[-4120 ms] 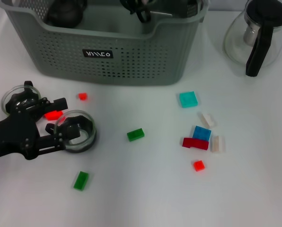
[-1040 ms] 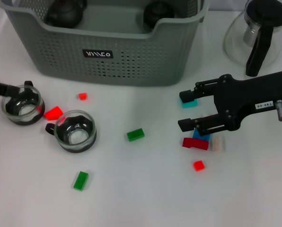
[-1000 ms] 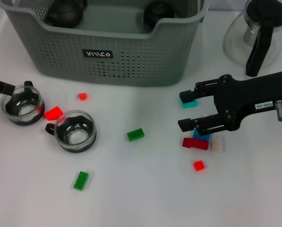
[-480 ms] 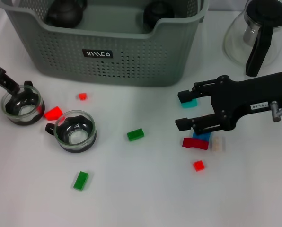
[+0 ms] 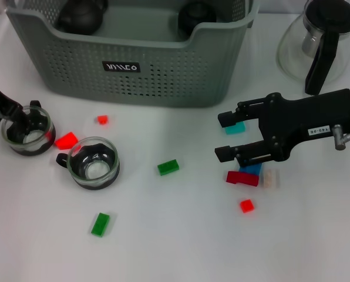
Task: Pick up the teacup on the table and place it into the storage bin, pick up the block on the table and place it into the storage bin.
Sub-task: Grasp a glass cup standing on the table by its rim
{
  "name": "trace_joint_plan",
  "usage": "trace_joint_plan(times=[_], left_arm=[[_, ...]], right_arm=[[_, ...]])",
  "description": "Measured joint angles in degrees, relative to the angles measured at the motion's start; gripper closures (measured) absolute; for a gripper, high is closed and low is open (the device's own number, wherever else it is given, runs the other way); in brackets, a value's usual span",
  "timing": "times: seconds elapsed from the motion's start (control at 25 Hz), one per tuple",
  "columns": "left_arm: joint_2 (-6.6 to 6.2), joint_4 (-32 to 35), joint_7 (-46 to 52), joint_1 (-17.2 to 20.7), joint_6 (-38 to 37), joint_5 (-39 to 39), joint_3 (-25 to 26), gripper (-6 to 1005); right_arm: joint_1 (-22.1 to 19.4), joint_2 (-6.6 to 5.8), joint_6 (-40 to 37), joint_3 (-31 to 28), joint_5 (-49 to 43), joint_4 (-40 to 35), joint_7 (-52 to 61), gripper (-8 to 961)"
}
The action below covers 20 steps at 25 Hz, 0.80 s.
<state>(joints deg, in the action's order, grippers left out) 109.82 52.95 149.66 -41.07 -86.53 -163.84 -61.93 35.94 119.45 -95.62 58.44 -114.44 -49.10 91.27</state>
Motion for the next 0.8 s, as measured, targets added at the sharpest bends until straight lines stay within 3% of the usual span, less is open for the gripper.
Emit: trace_joint_plan(times=[0.72,0.8], left_arm=[[-0.49,-5.41,5.44,-1.4,3.46,-0.08,-2.48,373],[-0.49,-5.3,5.52,-1.29,3.67,-0.08,-2.45,602]], right_arm=[[-0.25,0.07,-0.4,0.1,0.0,0.11,-0.3,192],[-0.27,0.08,-0.39,0.1,0.0,0.12,-0.31,192]])
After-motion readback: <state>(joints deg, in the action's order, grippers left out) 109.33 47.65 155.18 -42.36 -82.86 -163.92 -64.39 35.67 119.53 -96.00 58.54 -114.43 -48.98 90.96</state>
